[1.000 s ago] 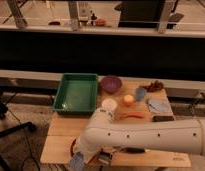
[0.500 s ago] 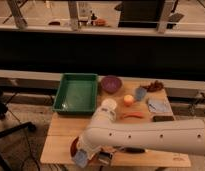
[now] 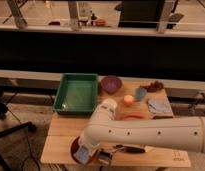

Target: Wipe red bowl with sponge

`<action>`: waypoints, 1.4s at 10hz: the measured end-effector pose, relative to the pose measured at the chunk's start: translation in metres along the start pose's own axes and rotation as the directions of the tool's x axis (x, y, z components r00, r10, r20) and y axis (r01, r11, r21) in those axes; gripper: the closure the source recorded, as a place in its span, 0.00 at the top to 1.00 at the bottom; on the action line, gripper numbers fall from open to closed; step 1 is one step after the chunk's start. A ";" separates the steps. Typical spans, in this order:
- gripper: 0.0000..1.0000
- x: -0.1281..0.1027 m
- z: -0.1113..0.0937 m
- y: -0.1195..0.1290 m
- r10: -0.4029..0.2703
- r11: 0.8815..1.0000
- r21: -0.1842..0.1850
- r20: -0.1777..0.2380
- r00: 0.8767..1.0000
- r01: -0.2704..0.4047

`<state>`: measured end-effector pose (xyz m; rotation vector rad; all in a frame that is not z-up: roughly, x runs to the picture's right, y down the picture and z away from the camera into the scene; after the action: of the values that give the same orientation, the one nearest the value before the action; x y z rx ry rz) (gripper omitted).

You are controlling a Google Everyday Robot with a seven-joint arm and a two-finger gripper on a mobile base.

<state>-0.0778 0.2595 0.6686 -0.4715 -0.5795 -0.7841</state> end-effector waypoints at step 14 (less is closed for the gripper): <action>0.00 -0.020 0.021 -0.050 -0.112 0.993 0.029 0.051 0.992 0.110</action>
<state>-0.1337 0.2510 0.6799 -0.4392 -0.6687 -0.8708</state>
